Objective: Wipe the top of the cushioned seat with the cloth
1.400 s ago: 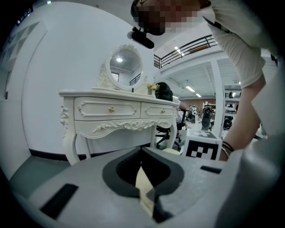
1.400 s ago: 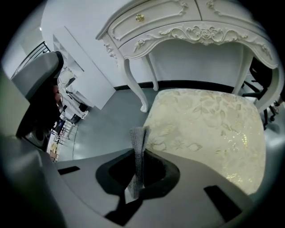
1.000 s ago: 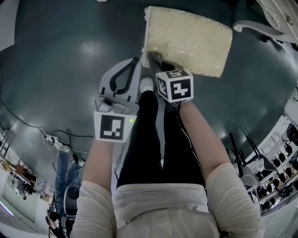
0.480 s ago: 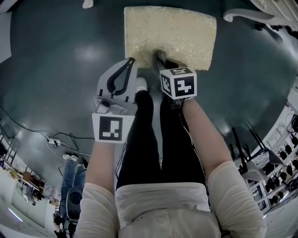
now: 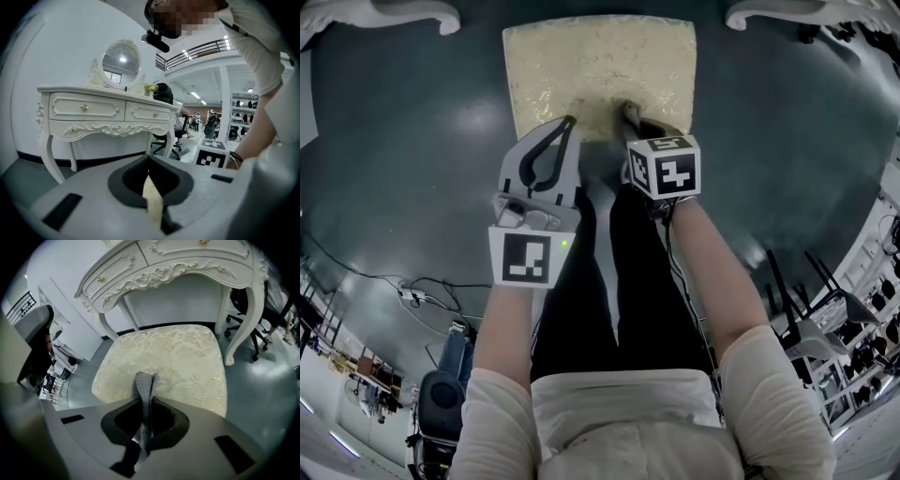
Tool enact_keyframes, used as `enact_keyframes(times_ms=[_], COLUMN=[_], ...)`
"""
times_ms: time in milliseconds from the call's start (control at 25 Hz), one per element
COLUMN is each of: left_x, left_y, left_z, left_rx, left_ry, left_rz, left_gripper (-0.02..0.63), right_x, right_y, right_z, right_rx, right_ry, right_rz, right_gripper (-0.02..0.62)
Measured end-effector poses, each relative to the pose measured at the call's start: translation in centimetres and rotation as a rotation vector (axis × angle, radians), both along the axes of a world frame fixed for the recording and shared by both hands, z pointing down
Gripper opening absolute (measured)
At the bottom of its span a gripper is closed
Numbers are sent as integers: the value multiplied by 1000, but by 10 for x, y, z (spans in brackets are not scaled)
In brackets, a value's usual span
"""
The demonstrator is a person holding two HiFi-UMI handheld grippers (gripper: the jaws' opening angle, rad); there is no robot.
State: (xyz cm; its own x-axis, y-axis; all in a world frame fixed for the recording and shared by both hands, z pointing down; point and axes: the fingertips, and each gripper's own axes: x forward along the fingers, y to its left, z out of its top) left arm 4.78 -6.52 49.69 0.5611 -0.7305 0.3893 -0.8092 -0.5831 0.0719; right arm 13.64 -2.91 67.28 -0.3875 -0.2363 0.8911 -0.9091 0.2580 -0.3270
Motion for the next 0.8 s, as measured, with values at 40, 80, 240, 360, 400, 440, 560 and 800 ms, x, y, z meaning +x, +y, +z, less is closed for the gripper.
enact_keyframes(times_ms=[40, 80, 240, 360, 400, 440, 560, 800], left_x=[8, 15, 41, 54, 58, 63, 82, 107], left_y=[0, -1, 0, 0, 0, 0, 0, -5], left_z=[0, 0, 1, 3, 4, 5, 1, -7], left_rx=[1, 1, -9, -6, -9, -12, -9, 5], left_ry=[-1, -2, -3, -3, -3, -5, -8, -2], left_rz=[9, 16, 33, 41, 40, 40, 45, 32], left_gripper=[2, 2, 2, 2, 2, 2, 2, 2], right_x=[9, 17, 44, 58, 63, 69, 94, 142], right_y=[0, 0, 1, 2, 2, 2, 4, 3], right_z=[0, 1, 0, 1, 2, 3, 2, 4], right_rx=[0, -1, -2, -2, -2, 0, 12, 11], right_ry=[3, 6, 14, 30, 37, 46, 80, 157], right_rz=[6, 13, 31, 34, 33, 30, 1, 4], right_gripper=[31, 31, 31, 31, 31, 31, 31, 31])
